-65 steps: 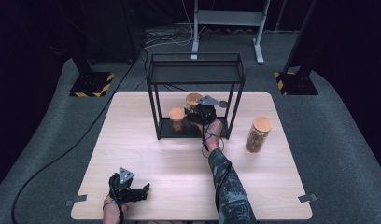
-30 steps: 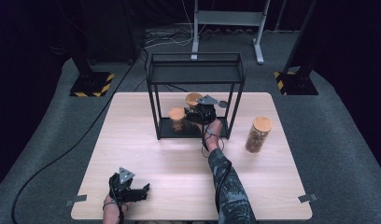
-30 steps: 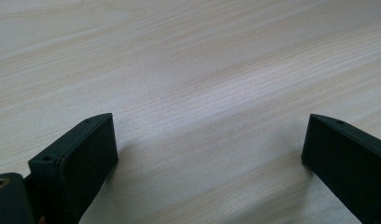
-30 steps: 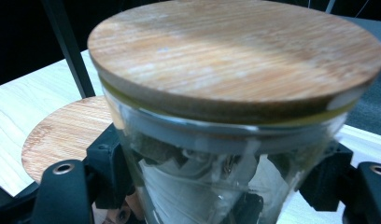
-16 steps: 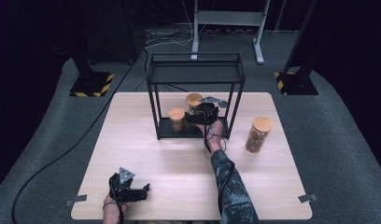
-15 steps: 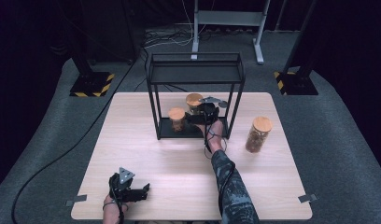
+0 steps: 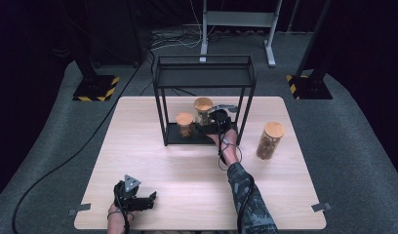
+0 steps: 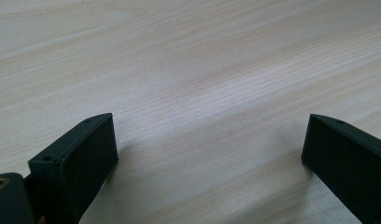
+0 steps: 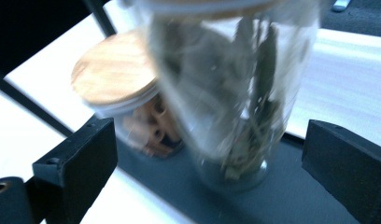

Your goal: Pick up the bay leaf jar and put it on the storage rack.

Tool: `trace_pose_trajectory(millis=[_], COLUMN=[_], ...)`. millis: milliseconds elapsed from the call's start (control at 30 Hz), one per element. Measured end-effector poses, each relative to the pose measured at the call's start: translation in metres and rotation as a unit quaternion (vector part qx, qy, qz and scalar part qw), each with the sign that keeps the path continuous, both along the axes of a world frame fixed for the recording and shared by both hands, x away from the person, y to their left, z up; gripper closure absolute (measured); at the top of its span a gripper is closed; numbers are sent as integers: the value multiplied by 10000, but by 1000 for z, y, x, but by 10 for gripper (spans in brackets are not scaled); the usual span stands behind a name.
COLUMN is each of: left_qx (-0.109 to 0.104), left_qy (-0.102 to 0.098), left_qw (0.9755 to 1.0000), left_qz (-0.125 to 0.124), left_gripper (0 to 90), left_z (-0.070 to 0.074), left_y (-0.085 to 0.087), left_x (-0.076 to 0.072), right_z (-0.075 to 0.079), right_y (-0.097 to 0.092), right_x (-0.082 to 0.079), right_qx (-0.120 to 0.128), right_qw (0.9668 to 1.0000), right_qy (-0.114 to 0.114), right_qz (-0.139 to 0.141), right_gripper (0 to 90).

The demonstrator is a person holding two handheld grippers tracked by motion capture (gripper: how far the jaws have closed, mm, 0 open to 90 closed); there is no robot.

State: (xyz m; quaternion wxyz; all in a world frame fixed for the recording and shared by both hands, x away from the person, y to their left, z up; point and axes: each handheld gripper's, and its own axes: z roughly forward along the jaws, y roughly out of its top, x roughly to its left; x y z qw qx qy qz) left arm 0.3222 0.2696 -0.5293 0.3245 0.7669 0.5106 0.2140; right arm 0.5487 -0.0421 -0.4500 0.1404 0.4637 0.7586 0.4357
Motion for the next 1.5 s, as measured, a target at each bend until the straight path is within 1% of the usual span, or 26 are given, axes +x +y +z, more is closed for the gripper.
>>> trace_pose_trajectory(millis=[67, 167, 267, 400, 533, 700, 933, 1033, 1067, 1133, 1200, 1233, 1367, 1433, 1500], left_qx=[0, 0, 0, -1, 0, -1, -3, -2, -3, -2, 18, -6, 5, 5, 5], left_qy=[0, 0, 0, -1, 0, 0, -3, -4, -2, -5, -9, -3, -1, -1, 0], left_qw=[10000, 10000, 10000, 10000, 10000, 10000, 10000, 10000, 10000, 10000, 10000, 10000, 10000, 10000, 10000], left_qz=[0, 0, 0, 0, 1, 2, 4, 3, 5, 4, -7, 2, -7, -6, -6], left_gripper=[27, 27, 27, 27, 27, 27, 27, 27, 27, 27, 28, 29, 29, 28, 28], left_z=[0, 0, 0, 0, 0, 0, 0, 0, 0, 0, 0, 0, 0, 0, 0], left_y=[0, 0, 0, 0, 0, 0, 0, 0, 0, 0, 0, 0, 0, 0, 0], left_x=[0, 0, 0, 0, 0, 0, 0, 0, 0, 0, 0, 0, 0, 0, 0], right_z=[1, 1, 1, 0, -3, -9, -21, -26, -28, -33, -36, -39, -48, -52, -55], right_y=[1, 2, 3, 4, 5, 2, -6, -10, -12, -14, -16, -17, -21, -26, -32], right_x=[-6, -16, -27, -41, -57, -79, -109, -120, -126, -136, -142, -149, -165, -173, -182], right_qx=[-49, -158, -210, -286, -411, -421, -406, -474, -456, -512, -508, -490, -612, -572, -576], right_qw=[9999, 9997, 9993, 9985, 9974, 9964, 9959, 9956, 9957, 9952, 9952, 9952, 9944, 9948, 9952], right_qy=[68, 111, 134, 113, 78, 94, 134, 125, 143, 137, 131, 138, 132, 150, 106], right_qz=[74, 178, 276, 450, 593, 726, 796, 795, 794, 821, 828, 834, 854, 828, 790], right_gripper=[28, 28, 29, 30, 24, 12, 3, 0, 0, 0, 0, 0, 0, 0, 0])
